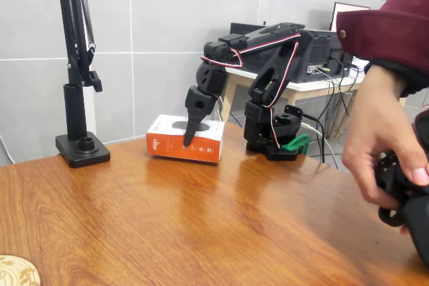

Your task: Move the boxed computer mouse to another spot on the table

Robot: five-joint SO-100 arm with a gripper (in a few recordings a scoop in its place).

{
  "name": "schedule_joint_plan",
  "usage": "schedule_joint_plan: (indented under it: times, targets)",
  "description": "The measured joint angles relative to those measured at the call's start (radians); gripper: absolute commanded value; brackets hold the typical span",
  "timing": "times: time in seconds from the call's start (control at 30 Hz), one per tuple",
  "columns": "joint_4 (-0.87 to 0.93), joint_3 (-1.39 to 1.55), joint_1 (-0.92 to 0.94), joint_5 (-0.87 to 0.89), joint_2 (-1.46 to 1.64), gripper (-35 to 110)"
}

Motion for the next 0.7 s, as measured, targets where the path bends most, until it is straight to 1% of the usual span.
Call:
schedule_joint_plan:
  times: [0.03, 0.07, 0.13, 0.17, 0.2, 0.27, 0.4, 0.43, 0.57, 0.63, 0.67, 0.7]
  targets:
    - [-0.017, 0.014, 0.005, 0.011, 0.015, 22]
    - [-0.032, 0.025, 0.008, 0.021, 0.026, 36]
    - [-0.054, 0.04, 0.003, 0.025, 0.031, 77]
    - [-0.071, 0.048, -0.012, 0.025, 0.025, 94]
    - [-0.092, 0.048, -0.034, 0.018, 0.009, 105]
    - [-0.123, 0.049, -0.063, 0.008, -0.018, 105]
    - [-0.11, 0.049, -0.051, 0.0, -0.012, 105]
    - [-0.103, 0.044, -0.054, 0.0, -0.012, 102]
    - [-0.051, -0.023, -0.052, 0.015, 0.0, 81]
    - [-0.043, -0.058, -0.043, 0.015, 0.028, 79]
    - [-0.055, -0.06, -0.041, -0.002, 0.052, 70]
    - [-0.074, -0.061, -0.041, -0.026, 0.083, 58]
